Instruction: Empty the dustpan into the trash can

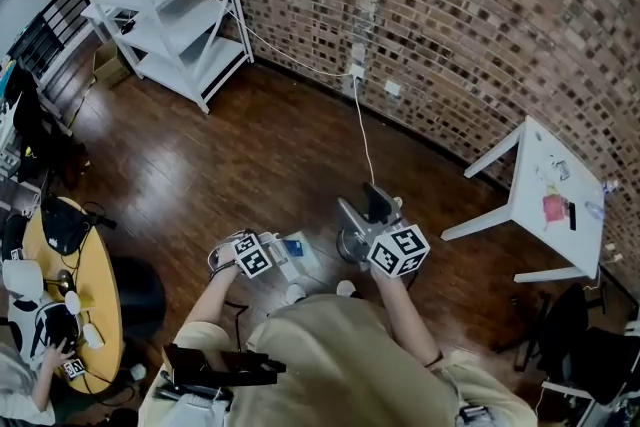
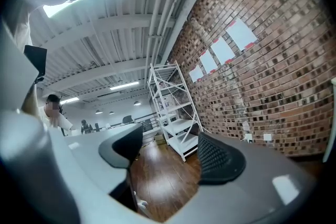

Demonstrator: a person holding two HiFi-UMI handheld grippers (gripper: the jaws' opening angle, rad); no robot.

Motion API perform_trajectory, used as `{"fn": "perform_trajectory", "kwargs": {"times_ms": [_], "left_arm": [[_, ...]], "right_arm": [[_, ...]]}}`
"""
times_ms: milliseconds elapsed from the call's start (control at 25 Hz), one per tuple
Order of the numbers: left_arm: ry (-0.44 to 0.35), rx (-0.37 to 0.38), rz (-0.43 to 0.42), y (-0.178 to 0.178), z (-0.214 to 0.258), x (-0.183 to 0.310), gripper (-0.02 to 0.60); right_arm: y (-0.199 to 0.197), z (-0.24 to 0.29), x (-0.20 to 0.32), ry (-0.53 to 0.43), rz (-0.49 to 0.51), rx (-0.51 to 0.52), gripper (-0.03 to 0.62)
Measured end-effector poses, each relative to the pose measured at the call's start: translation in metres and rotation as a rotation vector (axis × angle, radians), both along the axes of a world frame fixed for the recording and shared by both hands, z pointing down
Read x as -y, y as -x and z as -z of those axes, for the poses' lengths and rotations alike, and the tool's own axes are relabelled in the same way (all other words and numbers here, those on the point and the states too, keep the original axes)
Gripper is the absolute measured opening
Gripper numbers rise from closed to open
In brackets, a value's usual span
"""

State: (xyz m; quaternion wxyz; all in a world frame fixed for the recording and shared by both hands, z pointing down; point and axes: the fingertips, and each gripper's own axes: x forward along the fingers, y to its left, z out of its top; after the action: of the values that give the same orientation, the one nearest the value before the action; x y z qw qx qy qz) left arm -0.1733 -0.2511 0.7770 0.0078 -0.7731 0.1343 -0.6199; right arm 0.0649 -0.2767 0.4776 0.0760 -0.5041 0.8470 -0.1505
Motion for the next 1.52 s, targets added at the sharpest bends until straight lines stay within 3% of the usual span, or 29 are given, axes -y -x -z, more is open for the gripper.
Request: {"fn": "perform_trajectory", "kwargs": {"times_ms": [400, 600, 880, 1520], "left_arm": [[-0.014, 0.056, 0.101, 0.032, 0.079, 0.013, 0.000], [-0.032, 0.059, 0.073, 0.030, 0.118, 0.019, 0.000], [-0.058, 0.005, 0.044, 0.010, 0.178, 0.023, 0.000], [-0.119, -0.070, -0.129, -0.046, 0.336, 0.016, 0.000]], "right_arm": [[-0.025, -0.003, -0.001, 0.005, -0.020, 0.037, 0.308], [-0.039, -0.004, -0.005, 0.007, -0.034, 0.057, 0.307], [-0.074, -0.013, -0.022, 0.025, -0.110, 0.083, 0.304], [-0.138, -0.023, -0.070, 0.038, -0.260, 0.114, 0.298]]}}
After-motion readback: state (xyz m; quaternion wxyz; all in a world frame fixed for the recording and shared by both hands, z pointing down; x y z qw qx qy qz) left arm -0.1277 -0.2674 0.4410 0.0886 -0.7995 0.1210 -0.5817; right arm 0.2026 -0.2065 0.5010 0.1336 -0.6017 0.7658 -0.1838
